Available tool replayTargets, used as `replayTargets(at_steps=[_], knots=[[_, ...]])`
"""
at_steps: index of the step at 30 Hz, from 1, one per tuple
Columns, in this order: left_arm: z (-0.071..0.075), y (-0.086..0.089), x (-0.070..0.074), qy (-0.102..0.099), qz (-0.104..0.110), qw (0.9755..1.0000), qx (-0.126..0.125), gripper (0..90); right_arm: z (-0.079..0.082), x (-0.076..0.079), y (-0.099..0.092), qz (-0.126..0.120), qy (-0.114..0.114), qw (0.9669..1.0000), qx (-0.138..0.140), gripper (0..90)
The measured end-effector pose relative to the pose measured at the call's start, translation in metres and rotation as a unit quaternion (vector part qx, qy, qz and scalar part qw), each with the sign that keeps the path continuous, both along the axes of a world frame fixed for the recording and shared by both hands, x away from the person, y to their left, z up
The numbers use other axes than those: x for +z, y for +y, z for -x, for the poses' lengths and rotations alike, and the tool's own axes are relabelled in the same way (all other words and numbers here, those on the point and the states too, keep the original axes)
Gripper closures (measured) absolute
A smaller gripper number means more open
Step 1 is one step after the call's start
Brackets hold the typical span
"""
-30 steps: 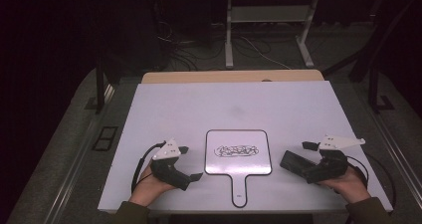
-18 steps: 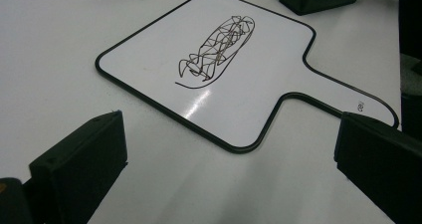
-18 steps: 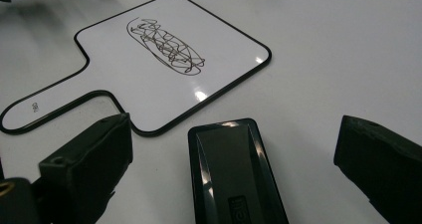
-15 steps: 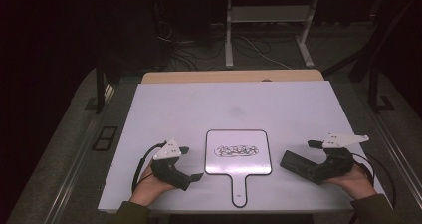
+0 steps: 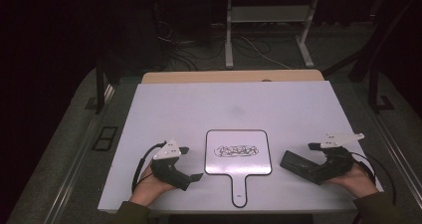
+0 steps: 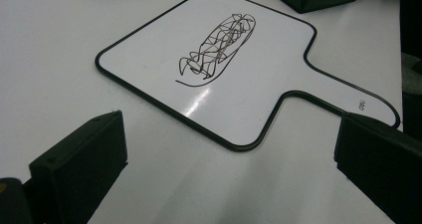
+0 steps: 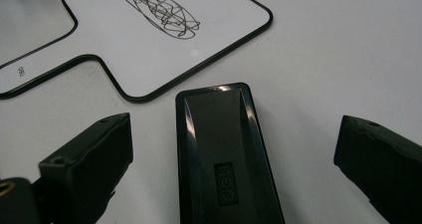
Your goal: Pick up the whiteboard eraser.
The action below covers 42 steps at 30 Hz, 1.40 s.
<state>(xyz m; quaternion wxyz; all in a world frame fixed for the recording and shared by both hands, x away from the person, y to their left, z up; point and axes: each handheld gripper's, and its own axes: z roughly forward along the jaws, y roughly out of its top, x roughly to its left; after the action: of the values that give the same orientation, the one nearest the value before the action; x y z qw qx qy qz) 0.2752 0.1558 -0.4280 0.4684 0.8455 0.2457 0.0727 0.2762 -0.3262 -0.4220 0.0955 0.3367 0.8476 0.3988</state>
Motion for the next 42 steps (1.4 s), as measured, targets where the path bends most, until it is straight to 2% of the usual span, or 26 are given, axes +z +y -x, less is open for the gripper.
replayTargets(at_steps=[10,32,33,40,41,42], knots=[[0.000,0.000,0.001,-0.003,-0.008,1.0000,0.000,0.0,0.000,-0.002,0.005,0.020,0.010,0.9997,0.010,0.7],[0.002,-0.003,0.001,-0.004,-0.003,1.0000,-0.007,0.0,0.002,-0.010,0.008,0.070,0.022,0.9971,0.018,2.2],[0.002,-0.003,0.001,-0.004,-0.003,1.0000,-0.008,0.0,0.002,-0.011,0.007,0.073,0.026,0.9968,0.020,5.2],[0.002,-0.003,0.001,-0.001,-0.003,1.0000,-0.008,0.0,0.002,-0.013,0.006,0.090,0.031,0.9954,0.012,5.3],[0.002,-0.003,0.001,-0.001,-0.003,1.0000,-0.008,0.0,0.002,-0.014,0.005,0.090,0.031,0.9954,0.012,6.7],[0.002,-0.004,0.001,-0.001,-0.002,1.0000,-0.008,0.0,0.002,-0.014,0.005,0.088,0.031,0.9955,0.014,11.8]])
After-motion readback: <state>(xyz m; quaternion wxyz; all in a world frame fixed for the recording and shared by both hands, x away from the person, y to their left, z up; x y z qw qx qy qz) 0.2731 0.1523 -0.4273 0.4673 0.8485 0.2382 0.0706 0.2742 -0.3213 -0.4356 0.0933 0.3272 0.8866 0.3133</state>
